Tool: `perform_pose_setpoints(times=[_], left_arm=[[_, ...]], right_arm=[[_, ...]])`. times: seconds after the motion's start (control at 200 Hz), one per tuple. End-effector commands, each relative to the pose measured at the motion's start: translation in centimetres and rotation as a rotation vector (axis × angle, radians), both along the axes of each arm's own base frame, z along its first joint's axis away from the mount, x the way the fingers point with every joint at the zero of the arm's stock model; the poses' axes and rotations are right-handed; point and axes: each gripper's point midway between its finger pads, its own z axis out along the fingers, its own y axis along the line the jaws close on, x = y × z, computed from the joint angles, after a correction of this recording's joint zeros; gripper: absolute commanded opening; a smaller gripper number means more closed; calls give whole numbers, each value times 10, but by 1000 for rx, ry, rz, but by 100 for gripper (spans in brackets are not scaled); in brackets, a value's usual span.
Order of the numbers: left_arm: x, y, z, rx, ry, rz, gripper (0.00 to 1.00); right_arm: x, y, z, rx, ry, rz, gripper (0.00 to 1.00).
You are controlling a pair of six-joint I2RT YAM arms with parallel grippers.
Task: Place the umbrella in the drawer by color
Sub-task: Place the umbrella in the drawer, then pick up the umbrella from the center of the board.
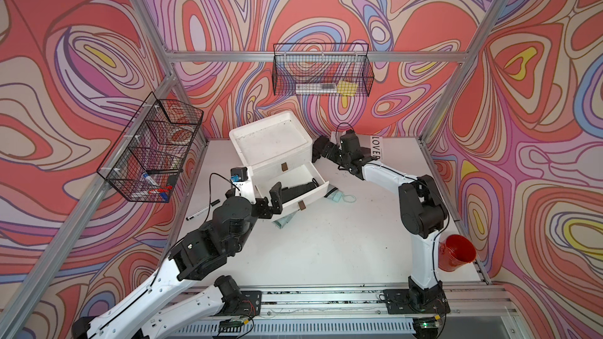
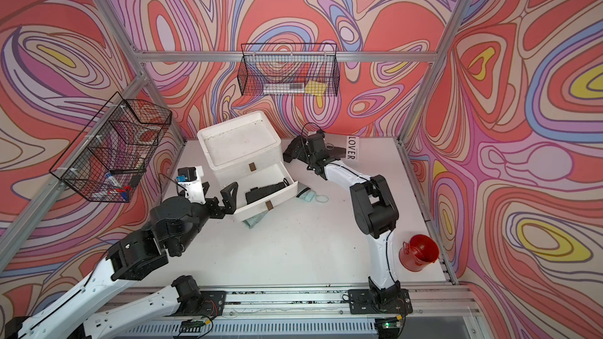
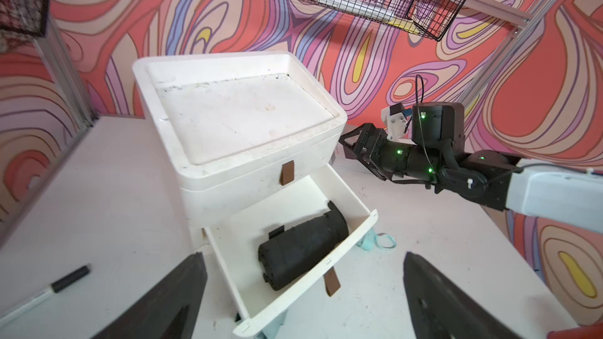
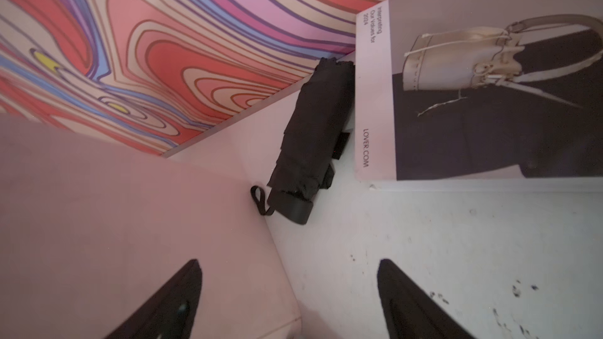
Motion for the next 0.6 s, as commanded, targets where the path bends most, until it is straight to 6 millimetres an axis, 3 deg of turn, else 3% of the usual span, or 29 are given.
perform_pose_setpoints(times=[0.0,0.235,0.496,0.596], left_arm=[[-8,27,-20,231,1,43,99],[-9,59,-40,369,-13,176,99],[1,47,-47,444,6,155,99],[3,43,-49,454,16,146,99]], right_arm=[[17,1,-24,87,92,-53,84],[46,23,-77,132,175,-41,81],[59,37,-134,184,285,-53,78],[60,36,-150,186,306,-73,69]])
